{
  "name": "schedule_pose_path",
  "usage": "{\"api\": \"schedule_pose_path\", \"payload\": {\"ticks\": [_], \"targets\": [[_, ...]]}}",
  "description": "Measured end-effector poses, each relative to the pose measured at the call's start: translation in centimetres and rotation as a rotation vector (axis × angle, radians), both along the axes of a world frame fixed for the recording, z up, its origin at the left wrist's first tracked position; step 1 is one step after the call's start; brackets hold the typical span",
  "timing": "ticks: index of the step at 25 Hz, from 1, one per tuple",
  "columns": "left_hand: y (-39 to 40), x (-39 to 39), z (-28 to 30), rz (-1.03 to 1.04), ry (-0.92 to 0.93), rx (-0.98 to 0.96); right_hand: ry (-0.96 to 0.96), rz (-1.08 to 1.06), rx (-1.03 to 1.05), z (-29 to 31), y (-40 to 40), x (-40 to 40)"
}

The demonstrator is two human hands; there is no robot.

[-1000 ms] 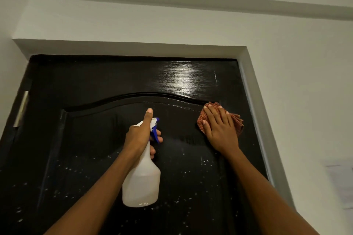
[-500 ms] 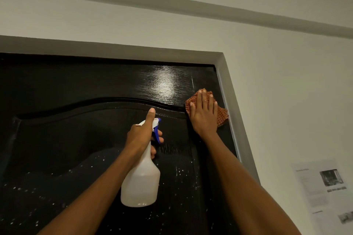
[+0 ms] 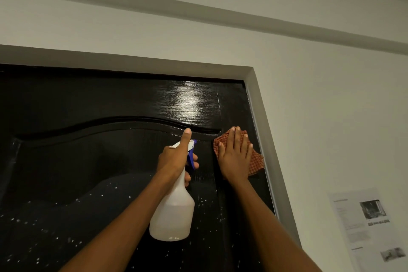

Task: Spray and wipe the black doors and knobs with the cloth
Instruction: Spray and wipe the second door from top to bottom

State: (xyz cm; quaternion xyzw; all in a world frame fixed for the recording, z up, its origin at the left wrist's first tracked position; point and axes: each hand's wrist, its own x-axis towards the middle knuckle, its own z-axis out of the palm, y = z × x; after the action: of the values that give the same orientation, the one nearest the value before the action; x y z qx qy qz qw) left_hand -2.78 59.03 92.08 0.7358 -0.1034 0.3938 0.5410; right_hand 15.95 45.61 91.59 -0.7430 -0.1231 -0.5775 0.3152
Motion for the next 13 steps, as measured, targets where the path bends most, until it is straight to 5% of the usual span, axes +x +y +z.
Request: {"api": "schedule_pose_path", "payload": {"ticks": [5, 10, 13], "targets": [[-0.1, 0.4, 0.4, 0.009, 0.002, -0.023, -0.043, 0.021, 0.002, 4.1, -0.3, 0.3], [-0.1, 0.9, -0.7, -0.020, 0.034, -0.032, 0.009, 0.045, 0.242, -0.9, -0.6, 1.1], [-0.7, 0.7, -1.0, -0.027, 0.030, -0.028, -0.042, -0.007, 0.131, -6.1, -1.4, 1.6]]}}
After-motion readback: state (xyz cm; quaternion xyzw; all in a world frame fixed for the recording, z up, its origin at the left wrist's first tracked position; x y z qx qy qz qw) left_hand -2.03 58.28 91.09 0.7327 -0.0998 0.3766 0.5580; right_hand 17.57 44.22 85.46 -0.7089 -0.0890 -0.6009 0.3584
